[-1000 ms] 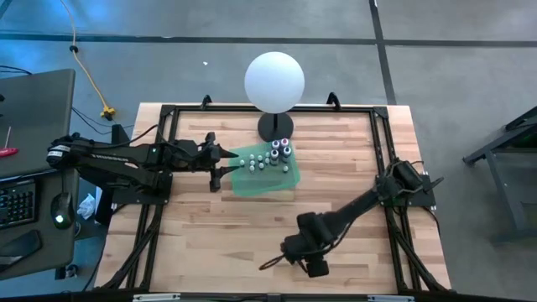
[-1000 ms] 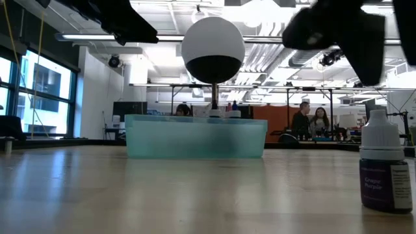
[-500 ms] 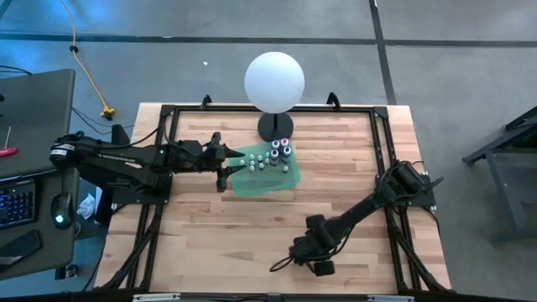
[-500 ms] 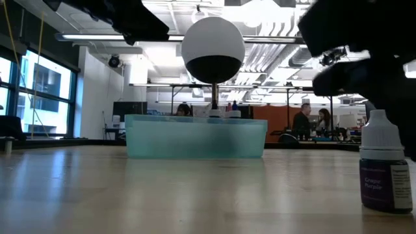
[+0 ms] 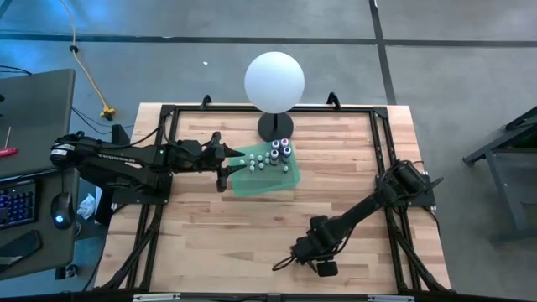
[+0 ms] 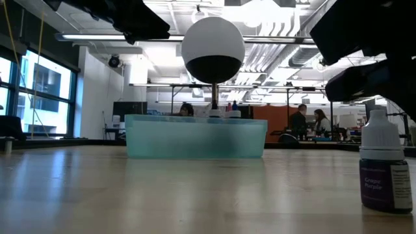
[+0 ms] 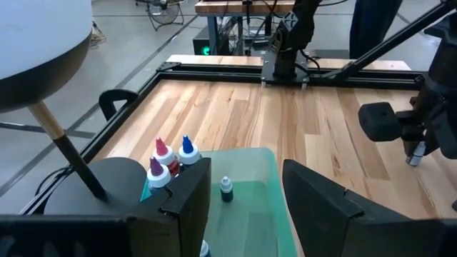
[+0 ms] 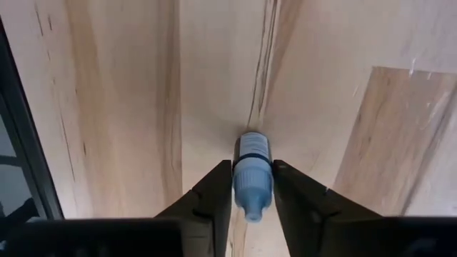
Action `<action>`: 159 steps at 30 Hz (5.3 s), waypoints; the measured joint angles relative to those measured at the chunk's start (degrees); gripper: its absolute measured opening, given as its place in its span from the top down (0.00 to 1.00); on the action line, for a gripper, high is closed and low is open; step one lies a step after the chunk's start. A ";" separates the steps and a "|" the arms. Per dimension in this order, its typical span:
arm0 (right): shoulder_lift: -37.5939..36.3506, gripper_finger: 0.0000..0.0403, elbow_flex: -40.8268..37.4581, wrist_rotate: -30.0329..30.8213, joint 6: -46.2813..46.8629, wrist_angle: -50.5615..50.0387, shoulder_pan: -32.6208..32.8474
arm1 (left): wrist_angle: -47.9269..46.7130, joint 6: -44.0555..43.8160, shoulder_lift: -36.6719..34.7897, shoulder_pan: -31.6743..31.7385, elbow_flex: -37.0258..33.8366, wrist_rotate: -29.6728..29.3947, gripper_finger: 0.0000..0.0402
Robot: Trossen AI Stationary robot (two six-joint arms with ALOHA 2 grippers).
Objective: Pick & Place food coloring
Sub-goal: Put the small blue food coloring bottle into the green bin, then put the small purple food coloring bottle into the green bin
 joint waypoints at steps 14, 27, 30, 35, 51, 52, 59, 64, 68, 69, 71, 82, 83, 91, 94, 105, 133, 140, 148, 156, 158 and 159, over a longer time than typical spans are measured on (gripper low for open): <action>-0.78 0.81 0.45 2.06 0.77 -0.32 -0.97 | -0.01 0.04 -0.02 0.00 0.01 0.04 0.58; -0.89 0.82 15.21 15.56 -8.69 -5.85 -13.15 | -1.83 1.45 -1.01 0.00 -0.01 -0.21 0.58; -0.89 0.83 18.43 18.52 -14.09 -7.40 -18.02 | -3.07 5.00 -2.76 0.00 -0.01 -2.28 0.58; -0.89 0.82 19.61 16.67 -21.07 -7.35 -26.32 | -6.22 6.69 -5.88 0.01 -0.01 -5.70 0.58; 3.90 0.82 19.52 5.04 -26.53 -14.36 -41.19 | -13.88 6.67 -6.93 0.02 -0.01 -6.05 0.58; 4.03 0.82 19.52 4.91 -26.53 -14.25 -41.22 | -13.86 6.67 -6.93 0.02 -0.01 -6.05 0.58; 5.48 0.82 19.56 5.35 -24.50 -15.09 -41.24 | -13.91 6.64 -6.93 0.02 -0.01 -6.05 0.58; 6.75 0.82 19.54 5.90 -24.62 -15.54 -41.22 | -14.30 6.62 -6.92 0.02 -0.01 -6.03 0.58; 6.76 0.82 19.54 7.28 -24.52 -13.55 -41.13 | -14.52 6.27 -6.91 0.02 -0.01 -6.01 0.58; 6.76 0.82 19.54 7.17 -24.52 -13.46 -41.13 | -14.58 6.25 -6.91 0.02 -0.01 -6.01 0.58; 7.21 0.82 19.58 7.02 -24.52 -13.59 -41.13 | -15.20 6.25 -6.91 0.02 -0.01 -6.01 0.58; 10.20 0.81 19.65 8.48 -27.36 -15.03 -39.99 | -16.47 6.19 -6.88 0.02 -0.01 -5.66 0.58; 10.26 0.80 19.65 9.35 -27.36 -14.99 -39.91 | -16.56 6.19 -6.88 0.02 -0.01 -5.66 0.58; 10.27 0.72 19.58 9.72 -27.53 -14.30 -39.80 | -16.46 6.10 -6.88 0.02 -0.01 -5.68 0.58; 10.27 0.70 19.58 9.70 -27.54 -13.94 -39.80 | -16.44 6.10 -6.88 0.02 -0.01 -5.68 0.58; 10.43 0.71 28.52 10.10 -27.37 -22.91 -37.70 | -16.44 5.99 -6.88 0.02 -0.01 -5.70 0.58; 12.63 0.71 40.22 7.26 -1.69 -15.15 -0.47 | -16.64 -0.03 -6.88 0.00 -0.01 -2.54 0.58; 17.28 0.71 40.22 9.59 3.27 -15.08 1.73 | -16.62 -0.11 -6.88 0.00 -0.01 -2.36 0.58; 20.88 0.71 40.19 11.05 1.10 -17.33 1.18 | -16.63 -2.86 -6.88 0.00 -0.01 -2.40 0.58; 21.16 0.71 40.19 12.13 1.46 -19.95 1.18 | -16.87 -3.04 -6.88 0.00 -0.01 -2.43 0.58; 21.36 0.71 40.19 11.82 1.46 -19.87 1.18 | -16.88 -3.04 -6.89 0.00 -0.01 -2.45 0.58; 21.52 0.71 40.19 11.47 1.46 -20.08 1.18 | -16.87 -3.04 -6.90 0.00 -0.01 -2.45 0.58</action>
